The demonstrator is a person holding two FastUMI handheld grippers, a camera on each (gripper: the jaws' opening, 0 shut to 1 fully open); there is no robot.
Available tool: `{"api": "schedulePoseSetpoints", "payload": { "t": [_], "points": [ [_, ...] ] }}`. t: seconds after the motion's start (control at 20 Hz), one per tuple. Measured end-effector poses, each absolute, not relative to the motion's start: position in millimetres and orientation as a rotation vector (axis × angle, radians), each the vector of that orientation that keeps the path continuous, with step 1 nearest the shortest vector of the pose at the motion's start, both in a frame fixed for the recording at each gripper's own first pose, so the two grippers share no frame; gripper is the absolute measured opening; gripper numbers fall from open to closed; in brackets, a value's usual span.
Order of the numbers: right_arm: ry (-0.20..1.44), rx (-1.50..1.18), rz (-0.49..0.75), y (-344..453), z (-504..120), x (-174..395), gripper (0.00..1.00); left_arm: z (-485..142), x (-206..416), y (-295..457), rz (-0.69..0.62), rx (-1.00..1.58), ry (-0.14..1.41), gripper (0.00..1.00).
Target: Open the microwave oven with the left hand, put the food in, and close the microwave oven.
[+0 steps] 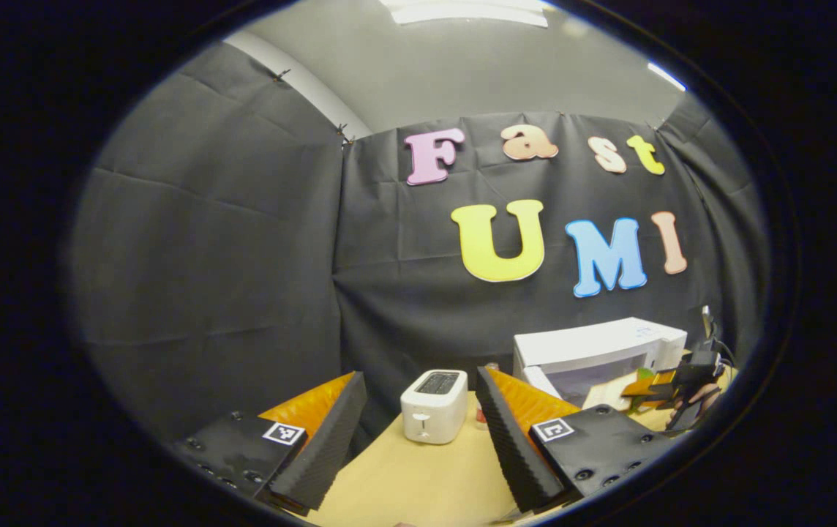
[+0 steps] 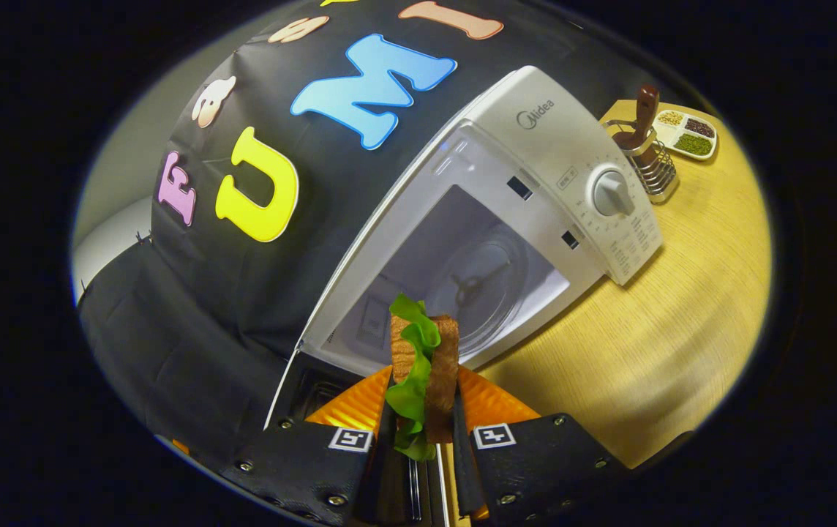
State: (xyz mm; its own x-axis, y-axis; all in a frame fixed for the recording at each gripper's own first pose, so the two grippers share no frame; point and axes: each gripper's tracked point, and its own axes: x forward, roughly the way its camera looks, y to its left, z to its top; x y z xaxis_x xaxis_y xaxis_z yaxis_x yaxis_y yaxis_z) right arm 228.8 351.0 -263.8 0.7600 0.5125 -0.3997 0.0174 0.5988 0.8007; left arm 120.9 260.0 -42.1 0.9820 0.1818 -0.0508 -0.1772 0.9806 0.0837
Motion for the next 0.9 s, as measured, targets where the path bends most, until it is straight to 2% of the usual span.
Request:
{"api": "schedulePoseSetpoints", "payload": {
  "t": [0.3,0.45,0.5,0.75,0.85,0.9],
  "points": [
    [0.586,0.919,0.268,378,-284,277,0.35,-52,106,296,0.240,0.109,0.102,0.97],
    [0.588,0.929,0.239,385,-303,297,0.35,-56,96,313,0.275,0.122,0.123,0.93],
    [0.585,0.936,0.229,386,-307,303,0.35,-57,93,316,0.285,0.127,0.129,0.97],
    [0.588,0.971,0.177,384,-329,327,0.35,-59,80,325,0.316,0.145,0.144,0.95],
    [0.591,0.946,0.151,380,-334,333,0.34,-63,77,326,0.319,0.138,0.154,0.97],
    [0.595,0.912,0.127,375,-337,335,0.40,-63,77,327,0.321,0.140,0.153,0.95]
  ]
}}
